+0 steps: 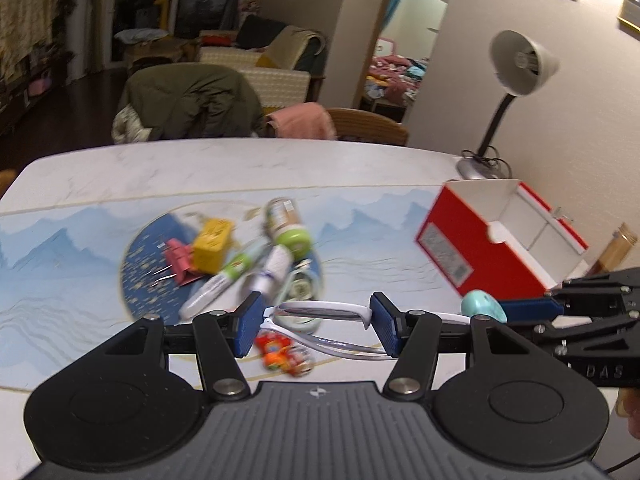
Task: Organize rigid objects
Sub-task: 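Carry the sunglasses and teal toy with both tools into the shoebox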
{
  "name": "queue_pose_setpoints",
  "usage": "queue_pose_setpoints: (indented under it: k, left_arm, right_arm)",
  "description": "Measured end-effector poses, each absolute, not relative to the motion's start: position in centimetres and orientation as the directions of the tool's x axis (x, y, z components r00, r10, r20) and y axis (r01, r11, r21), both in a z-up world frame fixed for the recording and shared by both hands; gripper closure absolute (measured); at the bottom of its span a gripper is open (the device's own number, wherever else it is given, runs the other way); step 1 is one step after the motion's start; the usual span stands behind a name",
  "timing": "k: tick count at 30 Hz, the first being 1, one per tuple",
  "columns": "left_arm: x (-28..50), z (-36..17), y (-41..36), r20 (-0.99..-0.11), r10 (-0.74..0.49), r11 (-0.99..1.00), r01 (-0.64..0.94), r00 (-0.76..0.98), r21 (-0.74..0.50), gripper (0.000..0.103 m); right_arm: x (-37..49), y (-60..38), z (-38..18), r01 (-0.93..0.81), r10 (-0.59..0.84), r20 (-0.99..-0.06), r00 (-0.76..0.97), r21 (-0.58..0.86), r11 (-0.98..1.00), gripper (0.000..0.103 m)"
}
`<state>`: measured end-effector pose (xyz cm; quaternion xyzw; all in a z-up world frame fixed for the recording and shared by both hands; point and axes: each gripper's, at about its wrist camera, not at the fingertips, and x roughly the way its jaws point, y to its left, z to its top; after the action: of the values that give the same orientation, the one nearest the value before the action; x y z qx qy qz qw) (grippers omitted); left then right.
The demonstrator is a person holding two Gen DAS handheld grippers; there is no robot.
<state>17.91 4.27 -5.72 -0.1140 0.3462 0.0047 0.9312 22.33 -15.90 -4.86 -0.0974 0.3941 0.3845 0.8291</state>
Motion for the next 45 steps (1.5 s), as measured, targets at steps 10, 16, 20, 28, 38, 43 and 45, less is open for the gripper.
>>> queue_pose_setpoints:
  k: [10,16,20,28,38,43,45]
  left_arm:
    - [22.2,-3.9,-3.9,-0.634,-0.147,0.982,0.036,0.759,-0.184,0.045]
    - [25.4,-3.2,-9.6,-0.629,-0.192,0.98,0.117,0.753,-0.159,0.045]
    - [27.6,-3.3,-13.0,-0.636,-0.211,0.978,0.155,0.742,-0.143,0.045]
    - [32.3,-4.2,-18.6,-0.663,-0.215,0.975,0.197,0.717,-0.103,0.045]
    - [37.2,-6.6,-24.0,-0.714,-0.195,0.972,0.231,0.673,-0.049,0.045]
    - [39.2,-7.6,-25.4,-0.728,-0.18,0.974,0.223,0.661,-0.039,0.045]
    - [40.3,-8.4,-25.6,-0.746,-0.17,0.976,0.214,0.644,-0.037,0.045]
  right_arm:
    - [26.1,-23.4,-3.4,-0.632,0.538,-0.693,0.48,0.153,0.76,0.073]
    - [29.1,-27.8,-3.2,-0.582,0.509,-0.683,0.523,0.149,0.799,0.073]
    - [31.2,-30.7,-3.3,-0.547,0.481,-0.683,0.55,0.141,0.825,0.073]
    - [35.3,-35.1,-4.7,-0.486,0.423,-0.704,0.57,0.126,0.865,0.073]
    - [40.5,-37.9,-6.4,-0.443,0.377,-0.735,0.564,0.115,0.889,0.073]
    - [42.9,-38.2,-7.9,-0.433,0.351,-0.766,0.538,0.106,0.895,0.073]
    - [43.8,-38.1,-8.5,-0.429,0.336,-0.778,0.531,0.094,0.898,0.073]
